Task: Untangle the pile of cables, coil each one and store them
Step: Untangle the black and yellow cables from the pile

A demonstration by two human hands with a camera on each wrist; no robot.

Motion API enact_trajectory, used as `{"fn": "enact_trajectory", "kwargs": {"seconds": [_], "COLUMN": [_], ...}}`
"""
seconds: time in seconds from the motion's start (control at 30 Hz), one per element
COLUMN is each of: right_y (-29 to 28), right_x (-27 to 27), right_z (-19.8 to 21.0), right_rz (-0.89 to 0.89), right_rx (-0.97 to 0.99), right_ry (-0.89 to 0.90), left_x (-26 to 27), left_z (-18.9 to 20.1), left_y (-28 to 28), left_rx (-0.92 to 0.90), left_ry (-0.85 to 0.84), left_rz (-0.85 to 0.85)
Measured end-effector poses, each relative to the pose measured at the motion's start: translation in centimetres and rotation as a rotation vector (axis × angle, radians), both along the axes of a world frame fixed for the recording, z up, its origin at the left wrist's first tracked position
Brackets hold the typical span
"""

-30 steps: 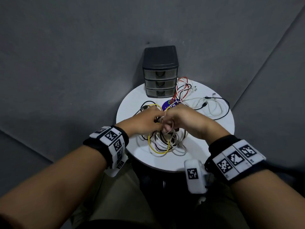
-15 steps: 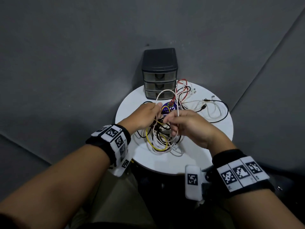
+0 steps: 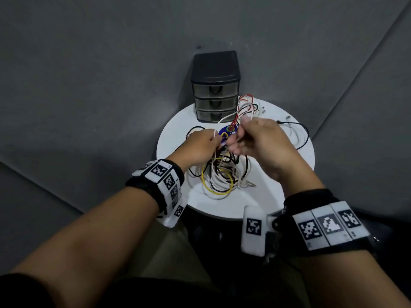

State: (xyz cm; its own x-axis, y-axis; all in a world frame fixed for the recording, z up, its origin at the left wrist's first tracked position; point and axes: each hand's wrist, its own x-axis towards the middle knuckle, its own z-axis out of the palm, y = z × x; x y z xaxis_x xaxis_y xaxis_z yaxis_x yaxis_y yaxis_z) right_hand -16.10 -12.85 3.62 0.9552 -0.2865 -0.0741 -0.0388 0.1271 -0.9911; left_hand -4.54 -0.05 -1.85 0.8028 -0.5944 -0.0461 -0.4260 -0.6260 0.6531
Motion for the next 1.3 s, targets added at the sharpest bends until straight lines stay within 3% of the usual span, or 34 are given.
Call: {"fn": "enact_trajectory", "kwargs": {"seconds": [0.13, 0.3, 0.37, 0.47, 0.6, 0.77, 0.87, 1.07, 1.2, 1.3], "right_y": [0.1, -0.8, -1.0, -1.5, -1.9, -1.7, -1.2, -3.3, -4.7, -5.6], "right_x": [-0.3, -1.1, -1.2, -1.7, -2.3, -0.9, -0.9, -1.6, -1.8, -1.0], "right_z": [3.0, 2.8, 2.5, 2.3, 2.9, 3.1, 4.6, 6.2, 5.2, 4.4], "right_rz": [-0.038, -0.021, -0.063, -0.161, -0.232, -0.369, -0.294, 0.031, 0.008, -0.152], "right_rx": [0.204, 0.413, 0.282, -0.13, -0.122, -0.145, -0.037, 0.405, 0.459, 0.361], "right_ry": [-0.226, -0.408, -0.351, -0.228, -0.233, -0.026, -0.081, -0.444, -0.549, -0.395], "left_x": [-0.2, -0.6, -0.8, -1.1, -1.1, -1.4, -1.2, -0.5, -0.4, -0.7], "left_z": [-0.6, -0.7, -1.0, -1.4, -1.8, -2.0, -3.0, -3.7, -4.3, -4.7], "left_y": [0.4, 0.7, 0.8, 1.1, 1.8, 1.0, 1.4, 1.6, 1.9, 2.0], "left_rx": [0.013, 0.008, 0.006, -0.016, -0.115, -0.159, -0.191, -0.273, -0.265, -0.298], "left_ry": [-0.042, -0.031, -0.018, 0.036, 0.146, 0.21, 0.25, 0.299, 0.322, 0.33], "left_rz": [-0.019, -0.037, -0.029, 0.006, 0.068, 0.111, 0.155, 0.17, 0.214, 0.228]}}
